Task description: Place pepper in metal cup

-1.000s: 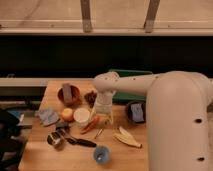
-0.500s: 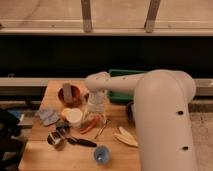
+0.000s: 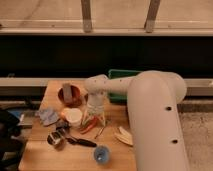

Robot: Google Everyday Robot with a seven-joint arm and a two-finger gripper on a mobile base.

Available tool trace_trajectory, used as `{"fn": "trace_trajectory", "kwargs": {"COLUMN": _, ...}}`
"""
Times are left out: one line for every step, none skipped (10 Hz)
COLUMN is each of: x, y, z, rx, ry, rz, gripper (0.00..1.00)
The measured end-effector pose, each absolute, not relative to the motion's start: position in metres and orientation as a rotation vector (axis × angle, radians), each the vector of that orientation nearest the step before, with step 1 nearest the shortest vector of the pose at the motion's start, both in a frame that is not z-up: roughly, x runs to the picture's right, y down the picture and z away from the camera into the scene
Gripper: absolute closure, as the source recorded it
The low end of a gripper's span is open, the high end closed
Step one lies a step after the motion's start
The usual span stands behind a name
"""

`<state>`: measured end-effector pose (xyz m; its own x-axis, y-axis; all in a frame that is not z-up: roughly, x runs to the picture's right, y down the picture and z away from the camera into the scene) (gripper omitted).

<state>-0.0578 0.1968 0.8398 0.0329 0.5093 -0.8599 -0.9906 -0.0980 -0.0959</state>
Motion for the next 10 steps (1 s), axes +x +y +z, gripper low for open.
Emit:
{"fn": "trace_trajectory", "kwargs": {"x": -0.056, "y": 0.197, "z": 0.843, "rx": -0.912, "ry": 0.706, "rz": 1.462, "gripper": 0.49}}
{"fn": "trace_trajectory", "kwargs": {"x": -0.055, "y": 0.198, "z": 0.844, "rx": -0.905, "ry": 0.708, "rz": 1.472, "gripper": 0.59}}
{"fn": "trace_trajectory", "kwargs": {"x": -0.055, "y": 0.197, "z": 0.844, "rx": -0.900, "ry": 0.708, "rz": 1.478, "gripper": 0.68}}
{"fn": "trace_trajectory", "kwargs": {"x": -0.057, "y": 0.198, "z": 0.844, "rx": -0.896, "ry": 0.708, "rz": 1.482, "gripper": 0.80}}
{"fn": "trace_trajectory", "kwargs": {"x": -0.059, "y": 0.197, "z": 0.844, "rx": -0.892, "ry": 0.704, "rz": 1.486, "gripper": 0.90}}
{"fn": "trace_trajectory", "kwargs": {"x": -0.057, "y": 0.196, "z": 0.843, "rx": -0.884, "ry": 0.702, "rz": 1.494, "gripper": 0.96}}
{"fn": "trace_trajectory", "kwargs": {"x": -0.052, "y": 0.191, "z": 0.840, "rx": -0.863, "ry": 0.697, "rz": 1.510, "gripper": 1.00}}
{"fn": "trace_trajectory", "kwargs": {"x": -0.048, "y": 0.181, "z": 0.836, "rx": -0.841, "ry": 0.678, "rz": 1.529, "gripper": 1.00}}
{"fn": "trace_trajectory", "kwargs": {"x": -0.039, "y": 0.168, "z": 0.830, "rx": -0.811, "ry": 0.661, "rz": 1.549, "gripper": 1.00}}
{"fn": "trace_trajectory", "kwargs": {"x": -0.032, "y": 0.156, "z": 0.824, "rx": -0.787, "ry": 0.644, "rz": 1.569, "gripper": 1.00}}
